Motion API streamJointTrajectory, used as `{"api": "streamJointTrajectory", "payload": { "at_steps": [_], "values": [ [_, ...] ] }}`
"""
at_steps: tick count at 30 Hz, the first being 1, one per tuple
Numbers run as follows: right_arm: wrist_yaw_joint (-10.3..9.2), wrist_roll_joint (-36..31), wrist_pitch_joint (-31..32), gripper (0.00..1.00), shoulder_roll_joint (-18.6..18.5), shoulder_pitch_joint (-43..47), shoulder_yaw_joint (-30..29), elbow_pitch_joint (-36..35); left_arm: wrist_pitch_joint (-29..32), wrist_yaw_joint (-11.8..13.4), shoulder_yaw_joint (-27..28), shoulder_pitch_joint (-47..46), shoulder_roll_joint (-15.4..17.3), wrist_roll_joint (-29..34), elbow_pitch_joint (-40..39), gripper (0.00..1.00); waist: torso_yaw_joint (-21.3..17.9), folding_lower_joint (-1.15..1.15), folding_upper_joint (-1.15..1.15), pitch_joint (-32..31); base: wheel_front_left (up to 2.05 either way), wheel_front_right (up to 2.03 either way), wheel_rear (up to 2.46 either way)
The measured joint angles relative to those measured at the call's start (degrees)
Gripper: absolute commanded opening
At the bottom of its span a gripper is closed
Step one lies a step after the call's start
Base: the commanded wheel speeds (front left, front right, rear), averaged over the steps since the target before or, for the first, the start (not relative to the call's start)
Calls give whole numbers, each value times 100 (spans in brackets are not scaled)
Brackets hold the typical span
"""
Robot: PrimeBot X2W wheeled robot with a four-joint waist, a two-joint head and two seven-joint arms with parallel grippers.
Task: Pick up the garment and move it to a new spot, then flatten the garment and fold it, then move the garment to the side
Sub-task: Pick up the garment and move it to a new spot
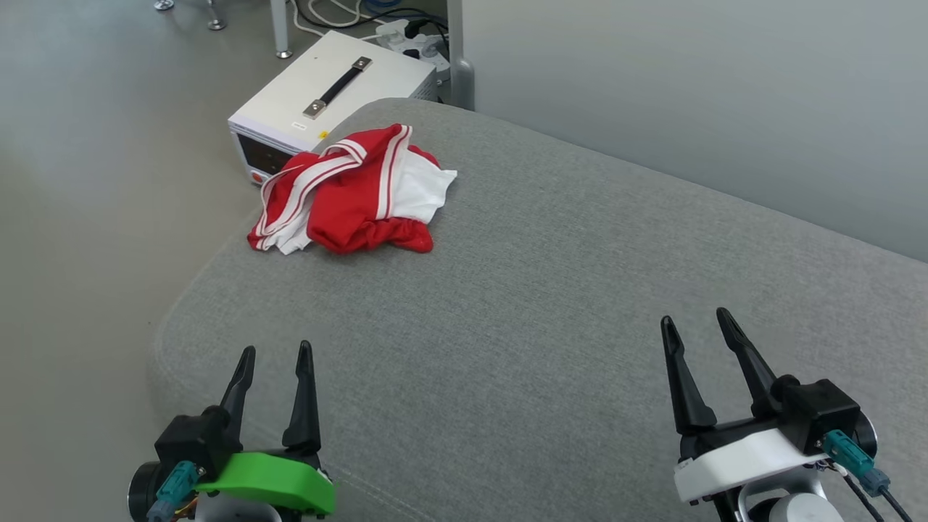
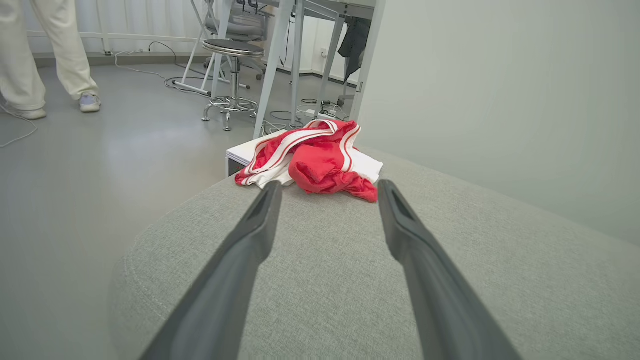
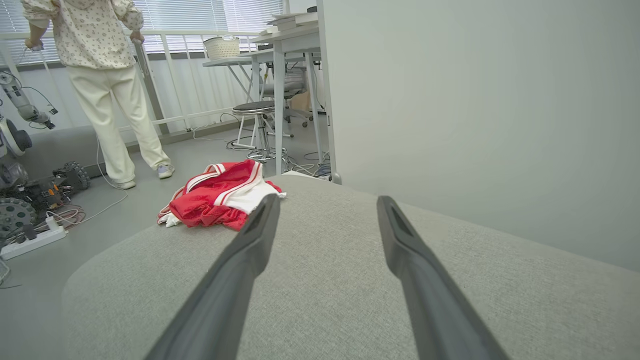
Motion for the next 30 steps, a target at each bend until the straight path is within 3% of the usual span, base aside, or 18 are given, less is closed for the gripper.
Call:
{"api": "streamJointTrajectory", "payload": {
  "at_steps": [11, 22, 30],
  "values": [
    [0, 133, -109, 100, 1, 21, 169, 102, -121, -46, 107, 86, 0, -51, -4, 100, 503, 0, 0, -102, 0, 0, 0],
    [0, 122, -110, 100, 1, 25, 196, 105, -121, -47, 111, 92, 0, -116, 8, 100, 365, 0, 0, -48, 0, 0, 0],
    [0, -255, -119, 100, 1, -73, 231, 26, -121, -227, 265, -291, -1, -353, 413, 100, 191, 0, 0, 364, 0, 0, 0]
  ]
}}
